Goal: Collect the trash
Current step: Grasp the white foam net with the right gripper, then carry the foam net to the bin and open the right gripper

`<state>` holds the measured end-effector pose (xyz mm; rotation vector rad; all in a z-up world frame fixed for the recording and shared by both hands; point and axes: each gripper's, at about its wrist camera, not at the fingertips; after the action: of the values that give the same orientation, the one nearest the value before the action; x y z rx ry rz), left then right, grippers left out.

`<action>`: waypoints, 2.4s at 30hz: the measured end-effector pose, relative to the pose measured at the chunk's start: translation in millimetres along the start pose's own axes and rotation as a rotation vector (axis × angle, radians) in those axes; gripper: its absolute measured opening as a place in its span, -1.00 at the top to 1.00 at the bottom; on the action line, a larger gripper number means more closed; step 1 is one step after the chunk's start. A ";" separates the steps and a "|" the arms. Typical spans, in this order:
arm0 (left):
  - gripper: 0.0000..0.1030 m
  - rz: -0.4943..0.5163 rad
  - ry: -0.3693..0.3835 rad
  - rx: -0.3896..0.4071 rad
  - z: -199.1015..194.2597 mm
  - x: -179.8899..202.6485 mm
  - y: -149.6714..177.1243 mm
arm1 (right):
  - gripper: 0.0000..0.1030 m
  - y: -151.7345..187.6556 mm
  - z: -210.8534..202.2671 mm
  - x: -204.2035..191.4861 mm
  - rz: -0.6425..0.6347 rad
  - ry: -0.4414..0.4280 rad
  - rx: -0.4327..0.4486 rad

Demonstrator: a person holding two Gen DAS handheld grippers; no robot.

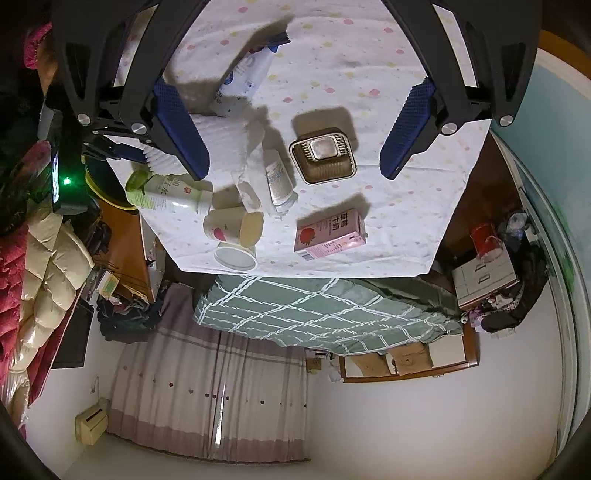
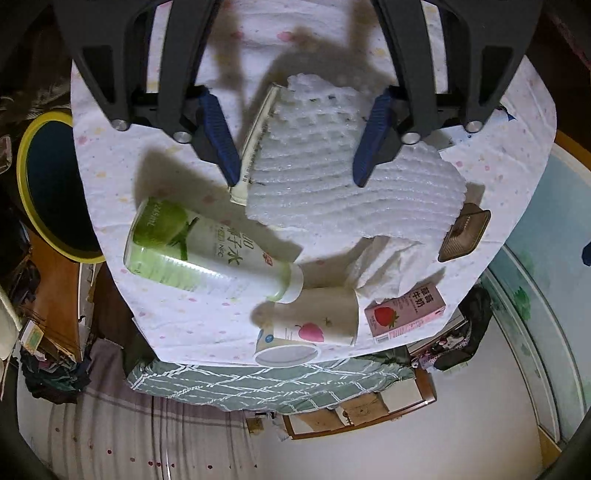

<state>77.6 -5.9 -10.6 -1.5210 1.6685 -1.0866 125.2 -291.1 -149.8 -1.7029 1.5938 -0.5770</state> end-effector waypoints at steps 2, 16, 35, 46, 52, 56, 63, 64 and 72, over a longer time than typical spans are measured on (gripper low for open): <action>-0.79 -0.002 0.003 -0.004 2.6 1.0 0.5 | 0.32 -0.4 -2.5 -0.6 -0.005 0.003 0.009; -0.79 0.001 0.013 -0.012 6.2 7.8 2.9 | 0.74 -17.6 -63.6 9.7 0.056 -0.084 0.145; -0.79 0.025 0.046 -0.036 17.6 24.3 6.0 | 0.73 -33.9 -126.9 168.9 0.300 0.326 0.327; -0.79 0.056 0.068 -0.048 22.3 40.7 4.9 | 0.71 3.2 -90.1 259.1 0.459 0.510 0.224; -0.79 0.066 0.077 -0.057 23.9 47.2 5.3 | 0.69 11.9 -59.7 275.6 0.495 0.507 0.151; -0.79 0.068 0.083 -0.067 27.0 49.0 6.6 | 0.64 12.9 -44.9 279.1 0.492 0.513 0.116; -0.79 0.063 0.088 -0.078 32.3 47.4 8.1 | 0.41 13.4 -33.4 276.6 0.472 0.525 0.089; -0.79 0.062 0.089 -0.079 33.0 47.0 8.6 | 0.39 13.2 -33.7 276.4 0.471 0.524 0.089; -0.79 0.059 0.088 -0.093 37.0 43.8 14.3 | 0.34 13.2 -45.6 266.7 0.468 0.518 0.112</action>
<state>97.0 -55.1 -36.9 -1.4912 1.8357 -1.0722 118.5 -561.1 -170.8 -1.0830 2.1862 -0.8874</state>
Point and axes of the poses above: each gripper's, at about its wrist camera, not at the fingertips, and z roughly the way its jaws point, x to its right, y to its underside, and after that the axes turned 9 degrees about x, right-handed
